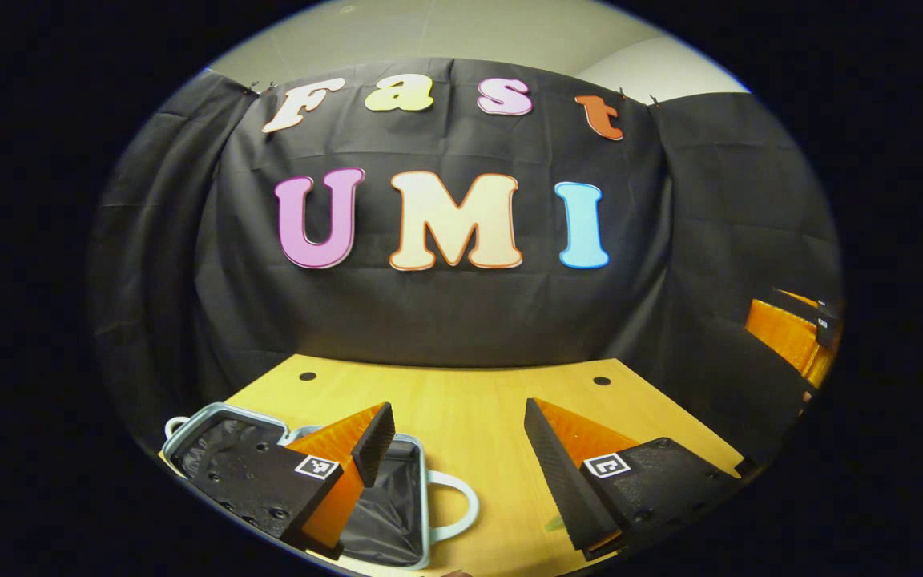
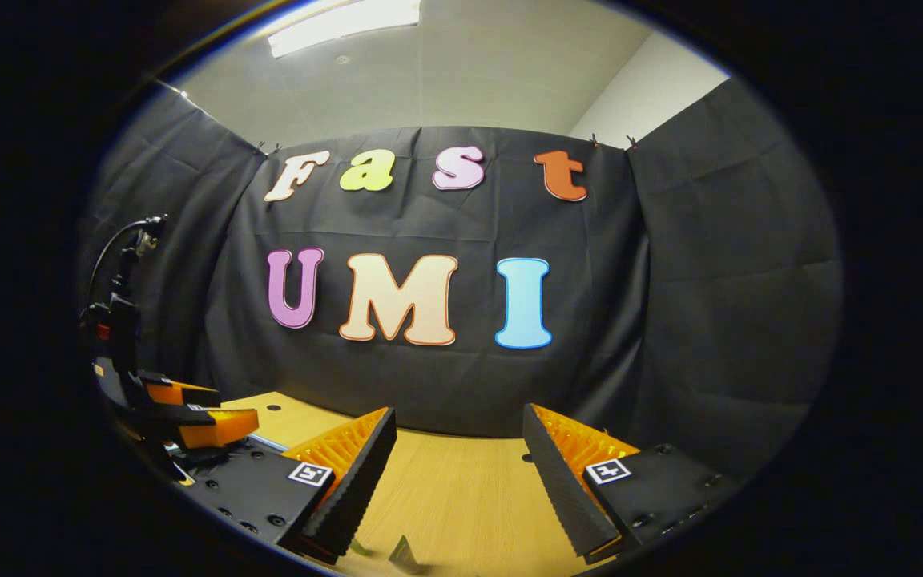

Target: First open the suitcase, pack the skin care products into it, and then close the suitcase.

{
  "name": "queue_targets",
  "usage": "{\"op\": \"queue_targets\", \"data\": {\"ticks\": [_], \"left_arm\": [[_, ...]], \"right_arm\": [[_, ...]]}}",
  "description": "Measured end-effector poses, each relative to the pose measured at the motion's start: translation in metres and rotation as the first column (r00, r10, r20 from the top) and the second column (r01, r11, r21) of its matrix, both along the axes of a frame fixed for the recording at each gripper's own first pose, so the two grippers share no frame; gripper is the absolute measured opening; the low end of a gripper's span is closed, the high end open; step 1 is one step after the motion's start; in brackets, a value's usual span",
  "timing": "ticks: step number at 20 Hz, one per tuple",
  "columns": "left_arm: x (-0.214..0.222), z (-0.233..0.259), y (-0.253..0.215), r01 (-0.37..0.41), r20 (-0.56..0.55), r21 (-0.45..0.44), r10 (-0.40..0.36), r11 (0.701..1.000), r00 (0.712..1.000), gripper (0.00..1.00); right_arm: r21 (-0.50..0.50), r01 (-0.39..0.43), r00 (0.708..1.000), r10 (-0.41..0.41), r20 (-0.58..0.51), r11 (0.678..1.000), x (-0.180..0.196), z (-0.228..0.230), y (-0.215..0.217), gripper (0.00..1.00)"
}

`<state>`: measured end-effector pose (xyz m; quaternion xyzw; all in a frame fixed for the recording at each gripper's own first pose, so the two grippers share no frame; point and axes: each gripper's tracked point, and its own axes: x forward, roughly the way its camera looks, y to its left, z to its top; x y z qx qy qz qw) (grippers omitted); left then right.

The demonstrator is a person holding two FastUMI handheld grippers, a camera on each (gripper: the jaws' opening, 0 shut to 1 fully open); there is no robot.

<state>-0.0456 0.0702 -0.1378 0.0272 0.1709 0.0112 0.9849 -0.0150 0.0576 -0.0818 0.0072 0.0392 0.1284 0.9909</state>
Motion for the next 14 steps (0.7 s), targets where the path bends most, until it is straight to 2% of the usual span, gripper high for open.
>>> {"op": "queue_targets", "data": {"ticks": [8, 14], "left_arm": [[-0.018, -0.076, -0.063, 0.089, -0.156, -0.034, -0.093, 0.996, 0.983, 0.95], [-0.035, -0.13, -0.09, 0.142, -0.284, -0.071, -0.156, 0.987, 0.946, 0.95]], "right_arm": [[-0.026, 0.015, 1.0, -0.016, -0.021, 1.0, -0.006, -0.011, -0.03, 0.99], [-0.061, 0.012, 0.999, -0.014, -0.037, 0.998, -0.009, -0.018, -0.041, 0.99]]}}
